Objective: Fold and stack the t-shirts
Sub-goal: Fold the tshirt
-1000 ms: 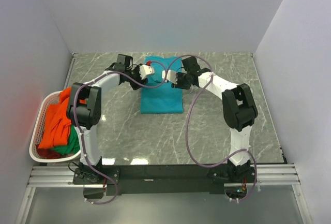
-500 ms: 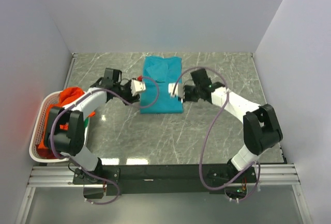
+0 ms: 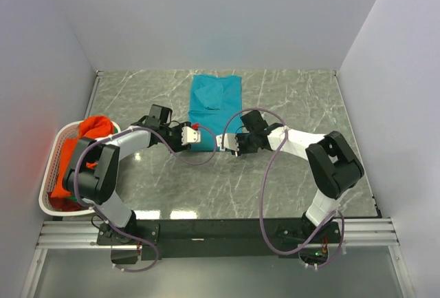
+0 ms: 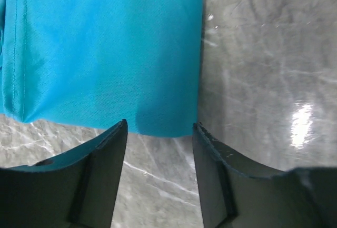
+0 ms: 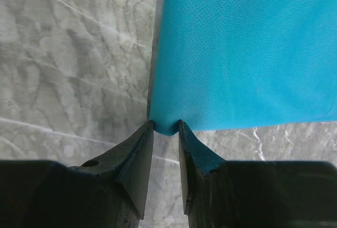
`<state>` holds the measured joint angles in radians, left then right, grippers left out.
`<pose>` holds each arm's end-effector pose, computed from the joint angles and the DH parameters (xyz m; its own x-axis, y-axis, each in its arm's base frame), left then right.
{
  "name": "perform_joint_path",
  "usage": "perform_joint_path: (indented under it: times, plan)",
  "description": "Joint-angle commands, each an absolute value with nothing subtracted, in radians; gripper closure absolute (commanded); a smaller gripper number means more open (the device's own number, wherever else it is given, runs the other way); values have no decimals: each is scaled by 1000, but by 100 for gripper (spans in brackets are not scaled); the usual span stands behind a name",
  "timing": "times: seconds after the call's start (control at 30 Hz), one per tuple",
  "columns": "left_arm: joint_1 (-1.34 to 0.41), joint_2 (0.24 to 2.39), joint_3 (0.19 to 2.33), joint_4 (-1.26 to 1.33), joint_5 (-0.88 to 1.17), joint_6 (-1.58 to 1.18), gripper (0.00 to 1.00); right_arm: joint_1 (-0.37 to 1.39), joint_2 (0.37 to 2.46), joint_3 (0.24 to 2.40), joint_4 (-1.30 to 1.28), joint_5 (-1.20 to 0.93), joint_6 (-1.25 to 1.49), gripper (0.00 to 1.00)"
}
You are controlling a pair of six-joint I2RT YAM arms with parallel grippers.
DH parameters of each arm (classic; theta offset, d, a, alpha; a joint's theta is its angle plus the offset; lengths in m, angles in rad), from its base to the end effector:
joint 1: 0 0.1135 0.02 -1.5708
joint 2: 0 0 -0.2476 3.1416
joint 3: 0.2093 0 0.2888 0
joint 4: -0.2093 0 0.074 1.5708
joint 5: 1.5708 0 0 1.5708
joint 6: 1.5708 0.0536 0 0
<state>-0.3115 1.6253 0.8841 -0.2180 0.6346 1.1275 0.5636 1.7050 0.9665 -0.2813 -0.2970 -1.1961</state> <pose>0.3231 -0.1374 0.1183 0.1814 0.7058 -0.6848 0.9488 0.0574 0.3105 0.3027 0.2099 0.1064 0.3323 -0.8427 -0.4236 -0.9046 -0.1577 -0.3960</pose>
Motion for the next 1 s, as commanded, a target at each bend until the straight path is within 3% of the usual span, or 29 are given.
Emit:
perform_joint_path:
  times: [0.0, 0.27, 0.37, 0.5, 0.63, 0.77, 0.93, 0.97]
  plan:
    - [-321, 1646, 885, -193, 627, 1198, 44, 575, 1738, 1018, -244, -273, -1184, 67]
    - [-328, 1683, 879, -213, 607, 1238, 48, 581, 1755, 1011, -248, -268, -1197, 71]
    - [-334, 1687, 882, -224, 607, 1244, 52, 581, 1732, 1000, -259, -284, -1197, 66]
    - [-334, 1701, 894, -247, 607, 1249, 65, 577, 1695, 1008, -297, -311, -1193, 62]
    - [-336, 1709, 897, -252, 604, 1247, 73, 578, 1686, 1032, -285, -331, -1143, 53]
    - [-336, 1717, 900, -267, 604, 1252, 81, 580, 1704, 1068, -317, -351, -1127, 56]
    - [-334, 1720, 905, -271, 611, 1250, 83, 580, 1712, 1045, -310, -356, -1166, 61]
    - [-334, 1720, 910, -276, 607, 1249, 80, 580, 1720, 1043, -310, -354, -1169, 62]
